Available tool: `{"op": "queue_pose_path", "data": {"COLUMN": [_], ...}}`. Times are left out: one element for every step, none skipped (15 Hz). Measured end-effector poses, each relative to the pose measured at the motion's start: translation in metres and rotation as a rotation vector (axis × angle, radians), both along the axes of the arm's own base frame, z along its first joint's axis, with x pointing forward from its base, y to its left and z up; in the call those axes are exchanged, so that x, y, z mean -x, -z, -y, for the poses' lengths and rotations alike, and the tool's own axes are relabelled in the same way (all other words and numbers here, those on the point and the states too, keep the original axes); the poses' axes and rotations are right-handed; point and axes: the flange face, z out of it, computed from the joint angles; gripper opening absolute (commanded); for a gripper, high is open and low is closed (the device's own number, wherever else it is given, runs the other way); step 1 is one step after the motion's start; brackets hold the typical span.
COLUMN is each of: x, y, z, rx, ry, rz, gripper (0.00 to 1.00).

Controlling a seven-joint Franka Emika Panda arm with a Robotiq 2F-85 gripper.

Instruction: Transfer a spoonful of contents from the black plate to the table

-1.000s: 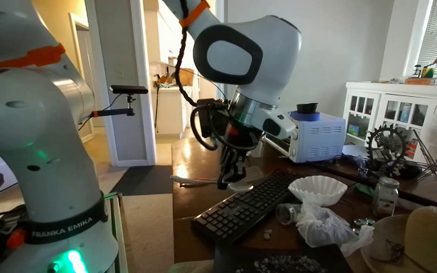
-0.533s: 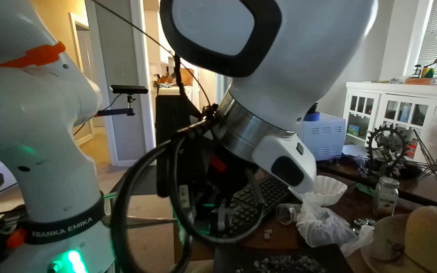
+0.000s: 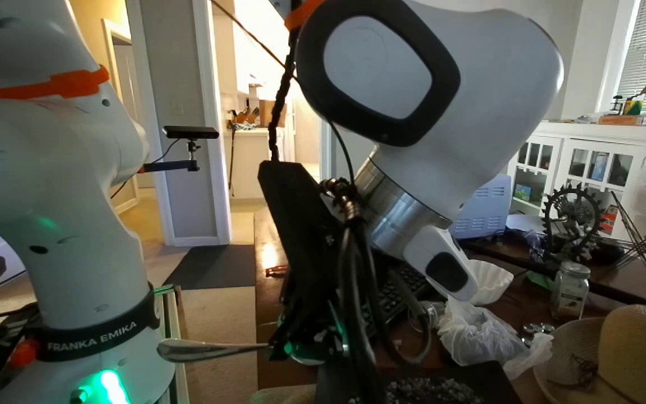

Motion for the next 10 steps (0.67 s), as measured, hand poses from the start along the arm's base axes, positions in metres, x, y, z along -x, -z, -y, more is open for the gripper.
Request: {"op": "queue_pose_path", "data": {"x": [-0.007, -0.015, -0.022, -0.028, -0.034, -0.039, -0.043, -0.046, -0.049, -0.052], "y": [0.005, 0.009, 0.013, 0.018, 0.023, 0.028, 0.034, 0.039, 0.045, 0.051], "z": [-0.003, -0.006, -0.008, -0.009, -0.008, -0.007, -0.004, -0.002, 0.001, 0.003], "rx": [0.005, 0.009, 0.013, 0.018, 0.02, 0.021, 0.021, 0.021, 0.023, 0.024], "ry": [-0.017, -0.035, -0.05, -0.06, -0.071, -0.077, -0.078, -0.076, -0.072, -0.066], "rz": [-0.02, -0.038, -0.056, -0.073, -0.089, -0.104, -0.118, -0.127, -0.13, -0.131], "gripper": [0.02, 0.02, 0.02, 0.02, 0.02, 0.02, 0.02, 0.02, 0.02, 0.02]}}
